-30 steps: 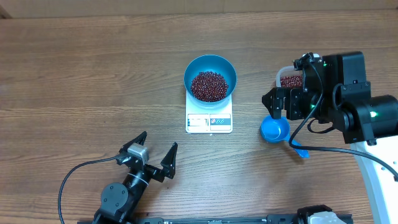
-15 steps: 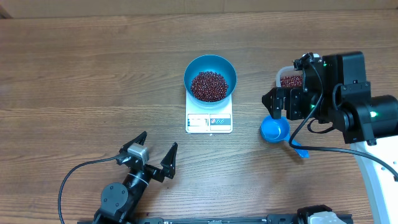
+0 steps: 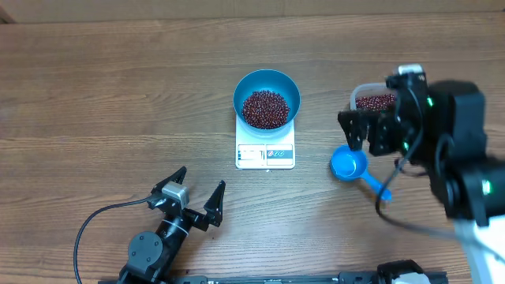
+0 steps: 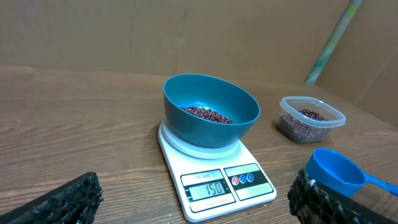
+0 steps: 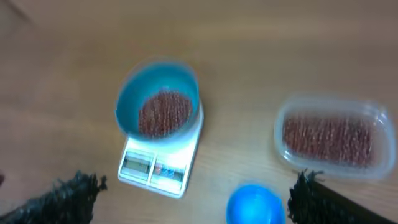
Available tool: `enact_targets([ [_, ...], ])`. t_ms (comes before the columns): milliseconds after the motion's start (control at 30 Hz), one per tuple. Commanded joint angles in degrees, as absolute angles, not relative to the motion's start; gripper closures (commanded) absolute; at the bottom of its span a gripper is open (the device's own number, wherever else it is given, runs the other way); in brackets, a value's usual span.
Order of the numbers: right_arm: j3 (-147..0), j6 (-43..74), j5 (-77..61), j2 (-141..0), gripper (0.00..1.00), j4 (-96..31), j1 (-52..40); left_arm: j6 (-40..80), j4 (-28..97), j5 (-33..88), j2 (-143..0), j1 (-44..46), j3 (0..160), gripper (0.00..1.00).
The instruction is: Scoop item into bowl and weigh 150g on scale
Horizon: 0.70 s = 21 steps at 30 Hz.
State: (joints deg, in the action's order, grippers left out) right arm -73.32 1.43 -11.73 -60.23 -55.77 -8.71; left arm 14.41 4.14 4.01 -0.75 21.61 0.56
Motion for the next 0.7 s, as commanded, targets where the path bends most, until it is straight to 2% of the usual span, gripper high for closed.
enact_targets([
  [0, -60.4, 1.4, -11.2, -51.1, 0.0, -46.9, -8.9, 12.8, 4.3, 3.4, -0.3, 20.9, 0.3, 0.0],
  [367, -20.8, 1.7, -14.4, -22.9, 0.0, -18.0, -7.4, 12.8, 4.3, 3.4, -0.3, 20.9, 0.3, 0.0],
  [667, -7.2, 4.7, -15.5, -9.9, 0.0, -4.6, -7.4, 12.8, 4.3, 3.4, -0.3, 20.9, 0.3, 0.0],
])
